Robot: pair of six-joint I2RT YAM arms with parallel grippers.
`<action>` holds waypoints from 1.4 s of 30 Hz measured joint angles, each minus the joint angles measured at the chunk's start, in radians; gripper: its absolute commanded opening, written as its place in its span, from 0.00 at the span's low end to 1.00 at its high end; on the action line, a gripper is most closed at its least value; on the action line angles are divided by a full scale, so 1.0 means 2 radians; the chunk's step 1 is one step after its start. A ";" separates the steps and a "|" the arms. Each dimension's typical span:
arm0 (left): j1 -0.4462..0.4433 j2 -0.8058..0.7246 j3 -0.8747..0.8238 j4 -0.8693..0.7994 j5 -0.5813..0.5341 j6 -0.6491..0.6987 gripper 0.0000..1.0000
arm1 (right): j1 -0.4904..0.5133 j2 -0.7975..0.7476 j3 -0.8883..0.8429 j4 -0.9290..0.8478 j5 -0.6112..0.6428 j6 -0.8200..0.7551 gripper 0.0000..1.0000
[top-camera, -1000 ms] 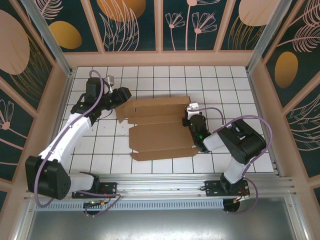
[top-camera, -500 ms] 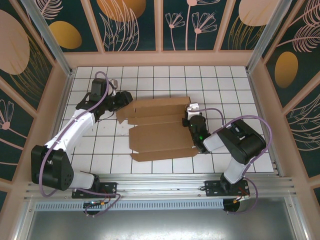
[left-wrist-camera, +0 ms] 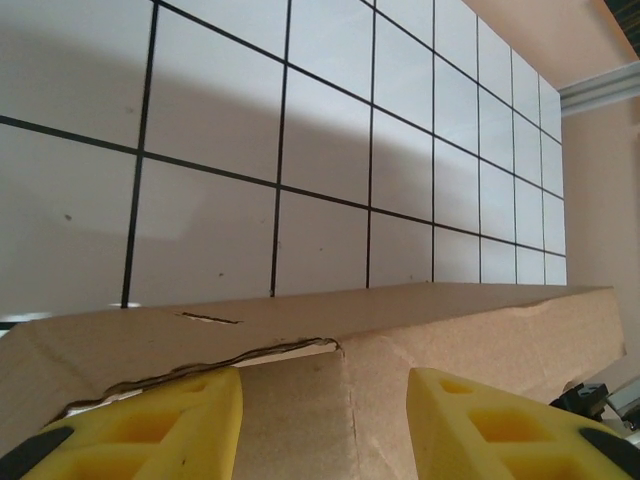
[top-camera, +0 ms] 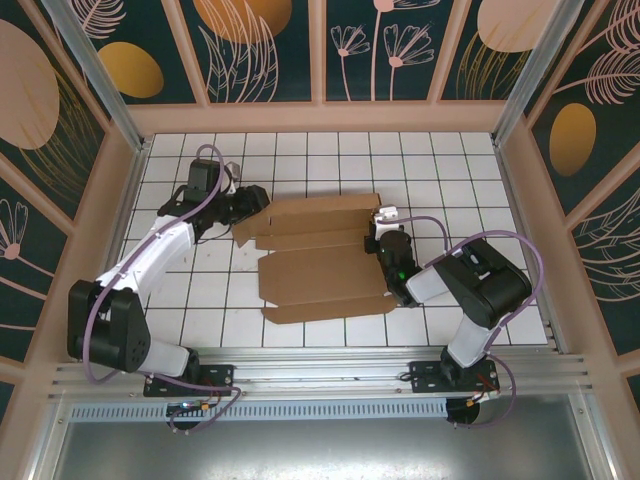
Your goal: Fold the paper box
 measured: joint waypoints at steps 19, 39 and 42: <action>-0.012 0.018 -0.038 0.095 0.053 -0.047 0.20 | 0.002 0.008 0.009 -0.007 0.001 0.012 0.00; -0.013 -0.017 -0.059 0.107 -0.052 -0.019 0.43 | -0.021 -0.020 0.021 -0.076 0.021 0.038 0.00; -0.013 -0.051 -0.103 0.117 -0.068 -0.019 0.40 | -0.021 -0.020 0.029 -0.089 0.022 0.040 0.00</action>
